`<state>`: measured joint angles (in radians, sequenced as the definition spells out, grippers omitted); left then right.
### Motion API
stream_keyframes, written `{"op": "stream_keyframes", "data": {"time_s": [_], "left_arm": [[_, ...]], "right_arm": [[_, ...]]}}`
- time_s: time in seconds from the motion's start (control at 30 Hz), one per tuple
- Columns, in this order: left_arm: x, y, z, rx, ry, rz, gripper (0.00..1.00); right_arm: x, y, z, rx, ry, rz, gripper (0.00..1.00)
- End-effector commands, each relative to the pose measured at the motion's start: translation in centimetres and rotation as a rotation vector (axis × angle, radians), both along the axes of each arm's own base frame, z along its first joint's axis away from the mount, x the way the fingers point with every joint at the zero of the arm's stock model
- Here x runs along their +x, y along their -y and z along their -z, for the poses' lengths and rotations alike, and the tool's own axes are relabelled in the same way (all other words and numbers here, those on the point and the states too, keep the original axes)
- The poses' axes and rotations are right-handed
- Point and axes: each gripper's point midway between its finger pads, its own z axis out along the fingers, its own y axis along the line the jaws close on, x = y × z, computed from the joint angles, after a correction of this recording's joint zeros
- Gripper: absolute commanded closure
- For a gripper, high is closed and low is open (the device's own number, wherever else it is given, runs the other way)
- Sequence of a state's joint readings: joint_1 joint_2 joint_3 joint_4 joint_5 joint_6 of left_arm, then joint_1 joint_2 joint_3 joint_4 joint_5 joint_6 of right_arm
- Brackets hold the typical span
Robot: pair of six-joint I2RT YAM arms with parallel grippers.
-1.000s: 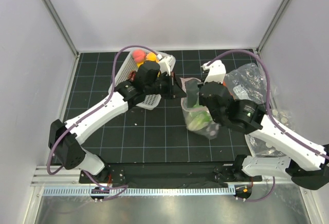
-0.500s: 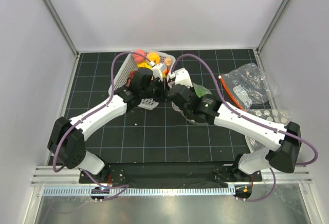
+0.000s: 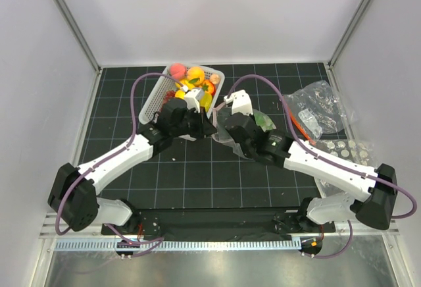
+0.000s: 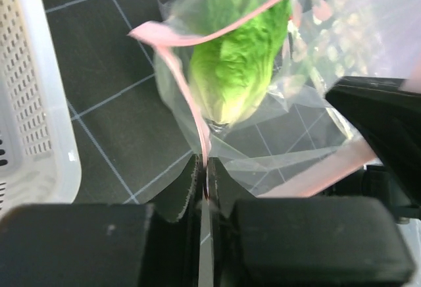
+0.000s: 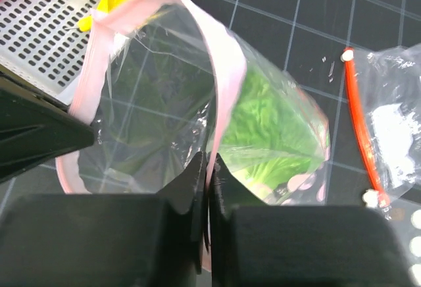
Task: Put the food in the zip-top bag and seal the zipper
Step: Adjust the zipper food storage bag at the center of the board.
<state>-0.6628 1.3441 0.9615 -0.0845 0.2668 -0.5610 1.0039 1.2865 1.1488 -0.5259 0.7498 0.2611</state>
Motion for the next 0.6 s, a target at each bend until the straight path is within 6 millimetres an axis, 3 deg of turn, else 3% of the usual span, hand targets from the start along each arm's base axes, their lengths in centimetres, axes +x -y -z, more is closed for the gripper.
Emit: {"op": "stream_keyframes", "data": {"time_s": [0.0, 0.13, 0.23, 0.4, 0.47, 0.57], "left_arm": [[1.3, -0.3, -1.6, 0.001, 0.087, -0.034, 0.89], [2.1, -1.9, -1.2, 0.057, 0.098, -0.11, 0.77], [3.0, -4.1, -1.3, 0.123, 0.145, -0.205, 0.58], [3.9, -8.5, -3.0, 0.19, 0.264, -0.391, 0.31], [4.0, -9.4, -3.2, 0.204, 0.283, -0.429, 0.26], [4.8, -11.1, -3.4, 0.261, 0.314, -0.51, 0.08]], "right_arm": [[0.4, 0.4, -2.5, 0.075, 0.078, 0.032, 0.99], [0.3, 1.6, -3.0, 0.079, 0.105, 0.074, 0.99], [0.3, 1.9, -3.1, 0.092, 0.12, 0.087, 0.99], [0.2, 1.8, -3.0, 0.124, 0.132, 0.082, 0.99], [0.2, 1.8, -3.1, 0.136, 0.139, 0.081, 0.99], [0.2, 1.9, -2.7, 0.144, 0.149, 0.087, 0.99]]}}
